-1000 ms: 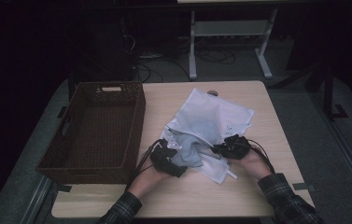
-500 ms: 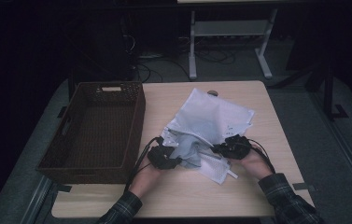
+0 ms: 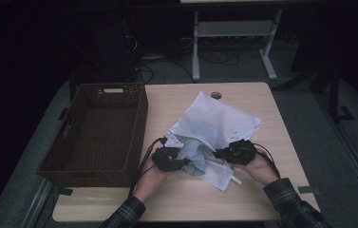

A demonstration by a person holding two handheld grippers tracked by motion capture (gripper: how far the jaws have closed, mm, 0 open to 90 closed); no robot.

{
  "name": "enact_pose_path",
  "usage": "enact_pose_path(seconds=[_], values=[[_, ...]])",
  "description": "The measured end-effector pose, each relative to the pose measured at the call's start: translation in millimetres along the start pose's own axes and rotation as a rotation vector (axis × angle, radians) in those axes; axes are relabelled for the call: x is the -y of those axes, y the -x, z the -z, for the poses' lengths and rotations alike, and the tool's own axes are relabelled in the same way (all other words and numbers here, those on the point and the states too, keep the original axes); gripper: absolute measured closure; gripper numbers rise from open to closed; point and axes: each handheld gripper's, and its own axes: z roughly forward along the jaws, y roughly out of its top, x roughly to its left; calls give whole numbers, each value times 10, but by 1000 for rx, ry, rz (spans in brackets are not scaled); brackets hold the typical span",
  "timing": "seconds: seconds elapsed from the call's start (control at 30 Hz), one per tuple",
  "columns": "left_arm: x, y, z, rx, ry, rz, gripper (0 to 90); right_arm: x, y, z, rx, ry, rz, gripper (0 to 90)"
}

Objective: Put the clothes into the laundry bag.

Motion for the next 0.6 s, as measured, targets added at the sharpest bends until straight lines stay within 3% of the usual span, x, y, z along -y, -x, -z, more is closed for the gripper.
enact_pose_path(seconds=[0.6], values=[[-291, -10, 18, -16, 74, -5, 753, -85, -28, 147, -24, 49, 20, 867]])
